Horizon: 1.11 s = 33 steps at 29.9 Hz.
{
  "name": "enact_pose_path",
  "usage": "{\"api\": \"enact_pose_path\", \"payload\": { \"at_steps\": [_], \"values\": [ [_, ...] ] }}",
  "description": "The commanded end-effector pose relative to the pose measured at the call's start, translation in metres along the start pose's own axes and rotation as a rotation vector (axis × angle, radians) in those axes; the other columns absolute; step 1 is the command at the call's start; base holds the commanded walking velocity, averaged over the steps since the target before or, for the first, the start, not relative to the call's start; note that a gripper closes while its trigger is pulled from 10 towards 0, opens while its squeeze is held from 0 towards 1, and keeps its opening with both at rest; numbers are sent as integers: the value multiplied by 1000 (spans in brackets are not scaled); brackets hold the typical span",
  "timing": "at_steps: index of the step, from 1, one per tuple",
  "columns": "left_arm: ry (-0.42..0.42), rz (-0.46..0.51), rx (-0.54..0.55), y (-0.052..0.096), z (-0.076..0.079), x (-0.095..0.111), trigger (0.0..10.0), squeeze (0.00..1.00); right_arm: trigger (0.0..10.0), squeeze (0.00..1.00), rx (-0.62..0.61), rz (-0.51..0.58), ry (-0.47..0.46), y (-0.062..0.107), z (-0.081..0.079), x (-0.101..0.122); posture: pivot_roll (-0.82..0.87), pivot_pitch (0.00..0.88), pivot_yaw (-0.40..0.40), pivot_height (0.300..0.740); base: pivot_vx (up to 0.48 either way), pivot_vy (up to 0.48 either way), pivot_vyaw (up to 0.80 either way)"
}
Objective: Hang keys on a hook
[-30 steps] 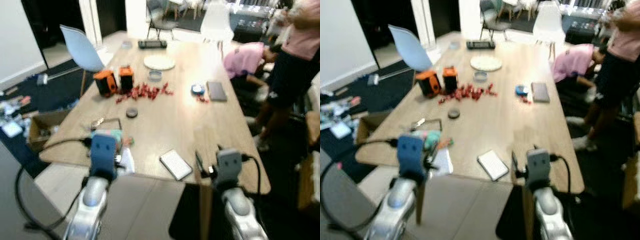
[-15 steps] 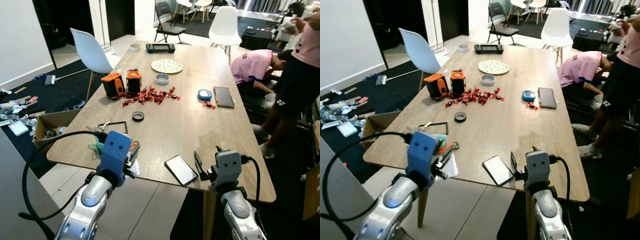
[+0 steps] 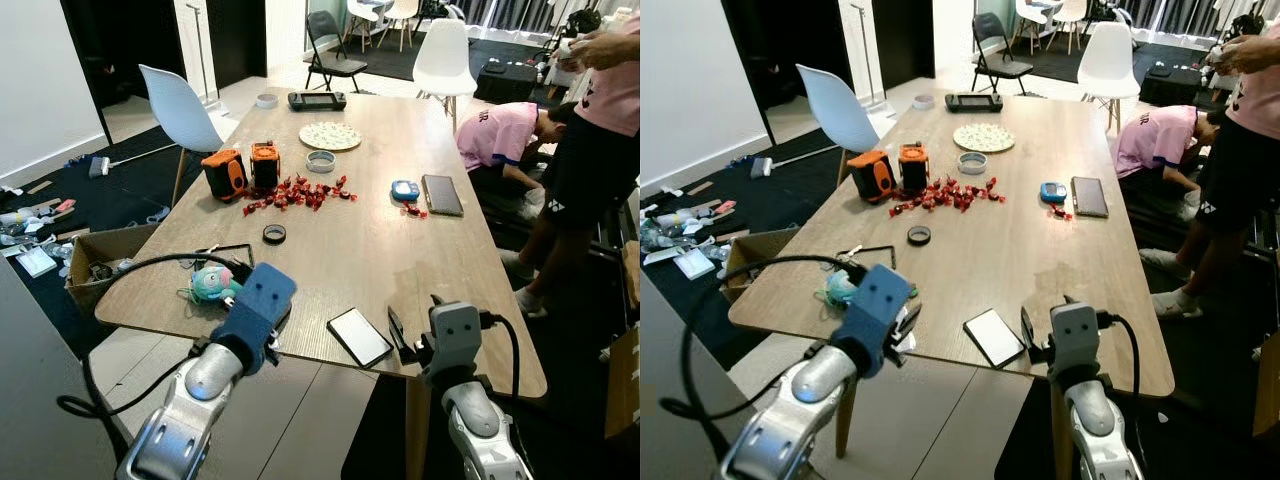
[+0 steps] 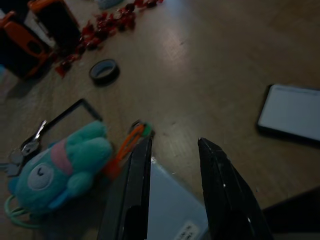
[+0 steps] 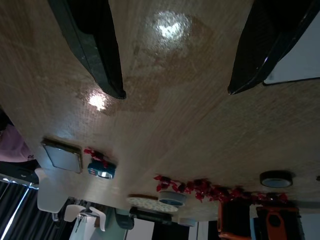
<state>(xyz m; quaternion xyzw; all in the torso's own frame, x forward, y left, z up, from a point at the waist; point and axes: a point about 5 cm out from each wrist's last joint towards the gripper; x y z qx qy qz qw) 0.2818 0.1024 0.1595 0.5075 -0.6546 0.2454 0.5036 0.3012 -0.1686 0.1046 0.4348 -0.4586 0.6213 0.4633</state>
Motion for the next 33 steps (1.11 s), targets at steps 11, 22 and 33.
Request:
{"api": "enact_pose_path", "payload": {
  "at_steps": [11, 22, 33],
  "values": [
    [-106, -101, 48, -57, 16, -11, 10000, 0, 10000, 0, 36, 2, 6, -6, -2, 4, 104, 159, -9, 740, 0, 0, 0],
    [-107, -35, 113, -67, 0, 8, 10000, 0, 10000, 0, 89, 13, 28, -7, -1, 8, 85, 168, 0, 740, 0, 0, 0],
    [-193, -41, 111, -66, -17, -2, 9529, 0, 10000, 0, 101, 20, 14, -9, -5, 10, 94, 160, -7, 740, 0, 0, 0]
  ]
}}
Point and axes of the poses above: a point about 5 cm out from each wrist's last joint towards the gripper, its own y axis pointing back from the gripper into the wrist, its own x axis along the axis of the wrist's last joint, z = x × y
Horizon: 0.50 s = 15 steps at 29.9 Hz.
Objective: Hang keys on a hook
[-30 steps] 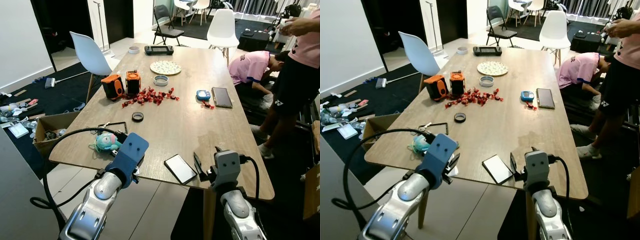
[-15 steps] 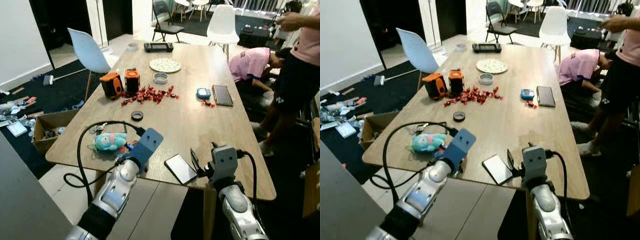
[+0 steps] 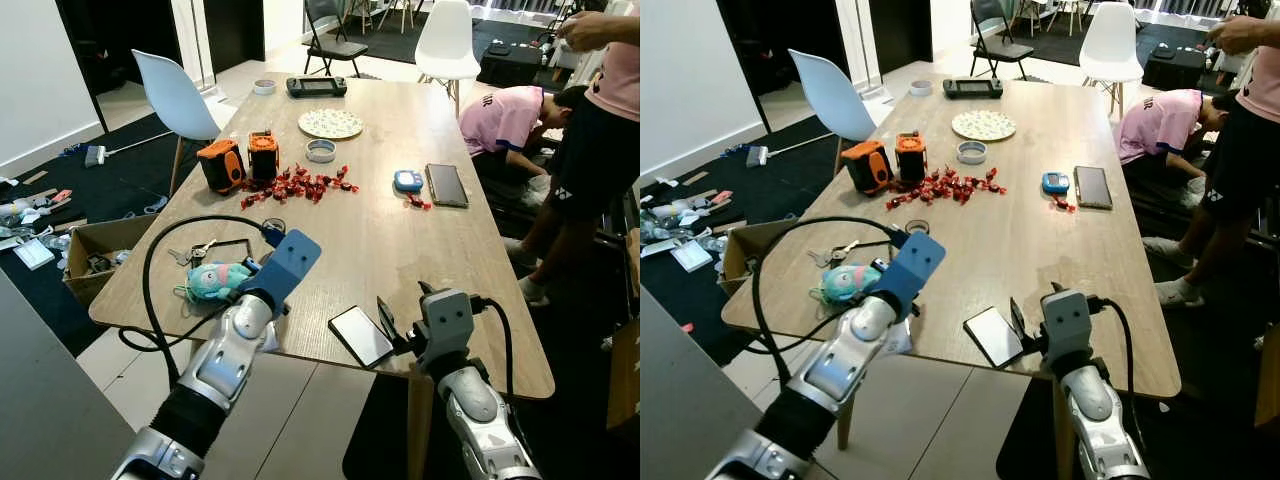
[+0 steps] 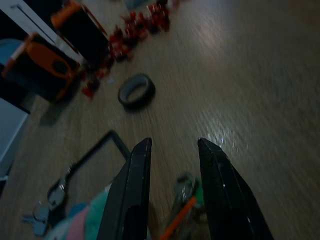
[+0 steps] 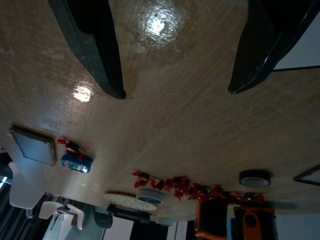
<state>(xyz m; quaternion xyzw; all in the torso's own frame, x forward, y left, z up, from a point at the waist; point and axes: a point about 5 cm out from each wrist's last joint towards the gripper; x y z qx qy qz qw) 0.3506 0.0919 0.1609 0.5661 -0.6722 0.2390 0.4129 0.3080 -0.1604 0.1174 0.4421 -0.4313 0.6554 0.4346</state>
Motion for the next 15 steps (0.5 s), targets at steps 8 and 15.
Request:
{"api": "enact_pose_path", "payload": {
  "at_steps": [8, 15],
  "values": [
    [-38, -63, -49, 1, 13, -27, 9608, 0, 10000, 0, 5, -14, -6, -1, 1, -1, 87, 156, -11, 740, 0, 0, 0],
    [-38, -68, -36, 3, 5, -31, 8235, 0, 10000, 0, -4, -18, -8, 1, 3, -2, 87, 156, -11, 740, 0, 0, 0]
  ]
}}
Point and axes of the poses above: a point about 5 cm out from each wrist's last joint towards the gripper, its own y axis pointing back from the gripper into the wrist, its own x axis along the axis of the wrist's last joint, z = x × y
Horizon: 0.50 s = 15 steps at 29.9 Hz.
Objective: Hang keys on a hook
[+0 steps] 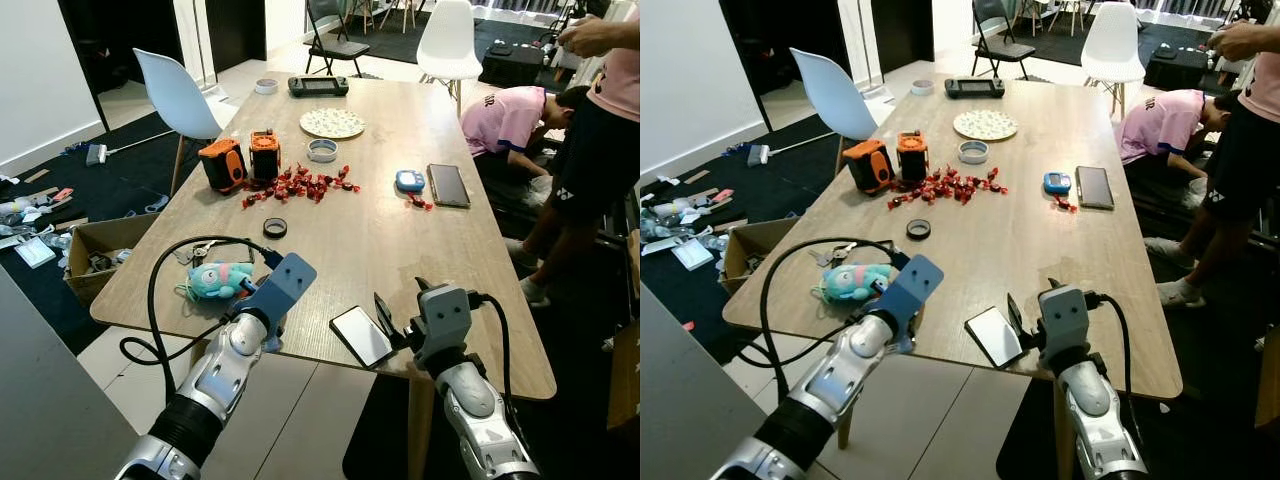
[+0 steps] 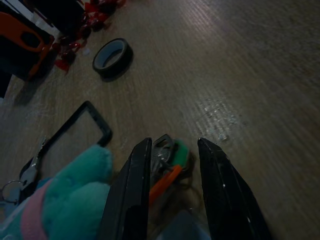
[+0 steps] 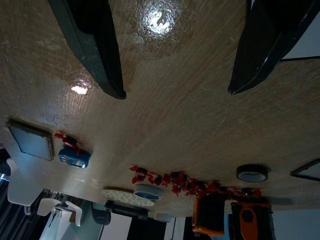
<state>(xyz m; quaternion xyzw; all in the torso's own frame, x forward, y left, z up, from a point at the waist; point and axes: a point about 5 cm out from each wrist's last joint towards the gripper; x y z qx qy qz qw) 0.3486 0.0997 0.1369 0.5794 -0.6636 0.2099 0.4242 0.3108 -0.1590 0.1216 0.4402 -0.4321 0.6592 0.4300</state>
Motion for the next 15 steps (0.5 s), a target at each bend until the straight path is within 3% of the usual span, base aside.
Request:
{"api": "enact_pose_path", "payload": {
  "at_steps": [1, 4, 5, 7, 9, 12, 14, 15],
  "values": [
    [-20, -11, 1, 2, -3, -7, 8235, 0, 10000, 0, -9, -30, -9, 4, 3, -6, 87, 156, -11, 740, 0, 0, 0],
    [-41, -6, 36, 3, -12, -8, 8039, 0, 10000, 0, -10, -27, -12, 3, 2, -5, 91, 150, -12, 740, 0, 0, 0],
    [-53, 0, 43, 4, -16, -8, 8588, 0, 10000, 0, -10, -26, -13, 3, 2, -5, 91, 150, -12, 740, 0, 0, 0],
    [-60, 5, 46, 5, -17, -8, 8588, 0, 10000, 0, -11, -26, -13, 3, 2, -5, 91, 150, -12, 740, 0, 0, 0],
    [-86, 25, 22, 10, -22, -8, 9569, 0, 10000, 0, -12, -27, -14, 3, 3, -6, 91, 150, -12, 740, 0, 0, 0],
    [-98, 34, -2, 13, -23, -9, 9373, 0, 10000, 0, -13, -28, -14, 3, 3, -6, 91, 150, -12, 740, 0, 0, 0],
    [-131, 43, -82, 23, -20, -12, 8157, 0, 10000, 0, -13, -30, -14, 4, 3, -6, 98, 155, -13, 740, 0, 0, 0],
    [-131, 43, -82, 23, -20, -12, 8157, 0, 10000, 0, -13, -30, -14, 4, 3, -6, 98, 155, -13, 740, 0, 0, 0]
  ]
}}
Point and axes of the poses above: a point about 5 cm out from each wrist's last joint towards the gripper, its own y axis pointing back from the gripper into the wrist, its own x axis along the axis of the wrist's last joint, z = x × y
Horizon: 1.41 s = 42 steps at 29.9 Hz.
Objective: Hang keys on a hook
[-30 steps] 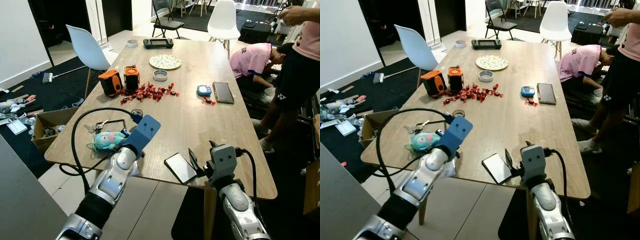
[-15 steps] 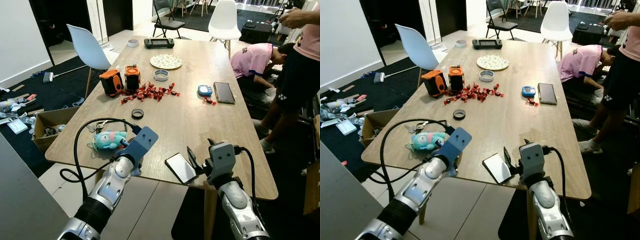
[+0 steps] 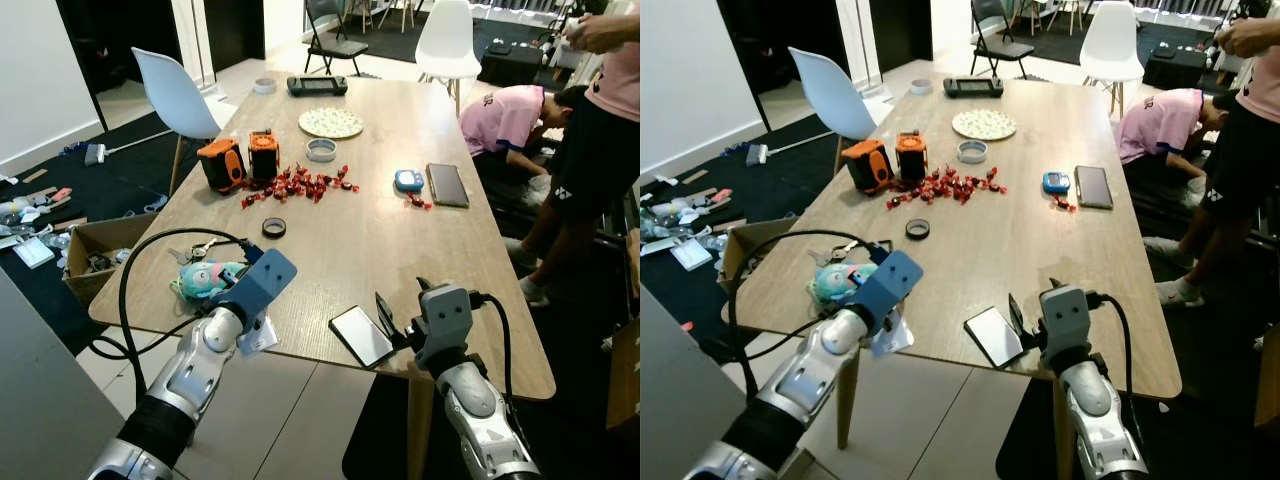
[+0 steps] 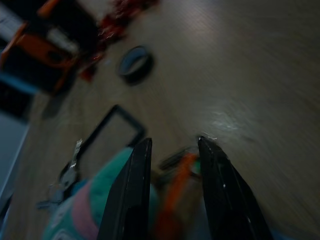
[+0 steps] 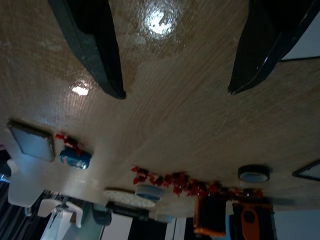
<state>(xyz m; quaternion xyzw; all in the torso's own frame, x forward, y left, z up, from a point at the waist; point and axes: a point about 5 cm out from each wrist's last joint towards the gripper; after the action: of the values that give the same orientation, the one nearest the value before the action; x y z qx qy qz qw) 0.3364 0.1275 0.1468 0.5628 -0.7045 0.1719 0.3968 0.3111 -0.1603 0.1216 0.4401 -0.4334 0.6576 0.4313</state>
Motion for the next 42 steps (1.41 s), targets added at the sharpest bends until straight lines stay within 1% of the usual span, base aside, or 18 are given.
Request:
{"api": "enact_pose_path", "payload": {
  "at_steps": [1, 4, 5, 9, 10, 15, 18, 19, 23, 24, 26, 32, 33, 34, 39, 40, 41, 42],
  "values": [
    [-38, -3, -64, 7, 6, -5, 8039, 0, 10000, 0, -8, -28, -13, 3, 2, -5, 100, 157, -15, 740, 0, 0, 0],
    [-57, -3, -88, 12, 8, -8, 7373, 0, 10000, 0, -7, -27, -14, 3, 2, -5, 103, 158, -18, 740, 0, 0, 0],
    [-60, -5, -80, 11, 8, -8, 4706, 0, 10000, 0, -5, -27, -15, 2, 1, -5, 104, 158, -21, 740, 0, 0, 0],
    [-58, -9, -59, 10, 6, -8, 4745, 0, 10000, 0, -2, -26, -15, 2, 1, -5, 102, 158, -22, 740, 0, 0, 0],
    [-54, -11, -41, 9, 5, -8, 6275, 0, 10000, 0, -1, -25, -15, 1, 1, -5, 102, 158, -22, 740, 0, 0, 0],
    [-52, -14, -14, 8, 1, -7, 5922, 0, 10000, 0, -3, -25, -14, 2, 1, -5, 102, 158, -22, 740, 0, 0, 0],
    [-56, -19, 1, 8, -2, -7, 6549, 0, 10000, 0, -4, -26, -13, 2, 2, -5, 102, 158, -22, 740, 0, 0, 0],
    [-58, -20, 1, 8, -2, -7, 10000, 0, 10000, 0, -5, -26, -13, 2, 2, -5, 102, 158, -22, 740, 0, 0, 0],
    [-70, -16, 5, 9, -4, -7, 10000, 0, 10000, 0, -6, -26, -14, 3, 2, -5, 102, 158, -22, 740, 0, 0, 0],
    [-79, -13, 8, 9, -5, -7, 10000, 86, 10000, 0, -7, -26, -14, 3, 2, -5, 102, 158, -22, 740, 0, 0, 0],
    [-96, -16, 7, 9, -4, -9, 10000, 1000, 10000, 0, -7, -25, -16, 2, 2, -5, 102, 158, -22, 740, 0, 0, 0],
    [-126, -29, 9, 9, -1, -14, 10000, 1000, 10000, 0, -7, -24, -16, 2, 1, -4, 102, 158, -22, 740, 0, 0, 0],
    [-129, -30, 10, 9, -1, -14, 10000, 275, 10000, 0, -8, -24, -17, 2, 2, -4, 102, 158, -22, 740, 0, 0, 0],
    [-126, -31, 10, 9, -1, -15, 10000, 0, 10000, 0, -8, -24, -17, 2, 2, -4, 102, 158, -22, 740, 0, 0, 0],
    [-128, -40, 18, 8, -2, -17, 10000, 0, 10000, 0, -8, -26, -20, 1, 1, -5, 100, 160, -18, 740, 0, 0, 0],
    [-136, -46, 25, 7, -2, -19, 6471, 0, 10000, 0, -8, -26, -21, 1, 1, -4, 98, 160, -17, 740, 0, 0, 0],
    [-142, -49, 29, 7, -2, -20, 6471, 0, 10000, 0, -8, -25, -22, 1, 1, -4, 98, 160, -17, 740, 0, 0, 0],
    [-147, -52, 30, 7, -2, -21, 4314, 0, 10000, 0, -8, -25, -22, 1, 1, -4, 98, 160, -17, 740, 0, 0, 0]
  ]
}}
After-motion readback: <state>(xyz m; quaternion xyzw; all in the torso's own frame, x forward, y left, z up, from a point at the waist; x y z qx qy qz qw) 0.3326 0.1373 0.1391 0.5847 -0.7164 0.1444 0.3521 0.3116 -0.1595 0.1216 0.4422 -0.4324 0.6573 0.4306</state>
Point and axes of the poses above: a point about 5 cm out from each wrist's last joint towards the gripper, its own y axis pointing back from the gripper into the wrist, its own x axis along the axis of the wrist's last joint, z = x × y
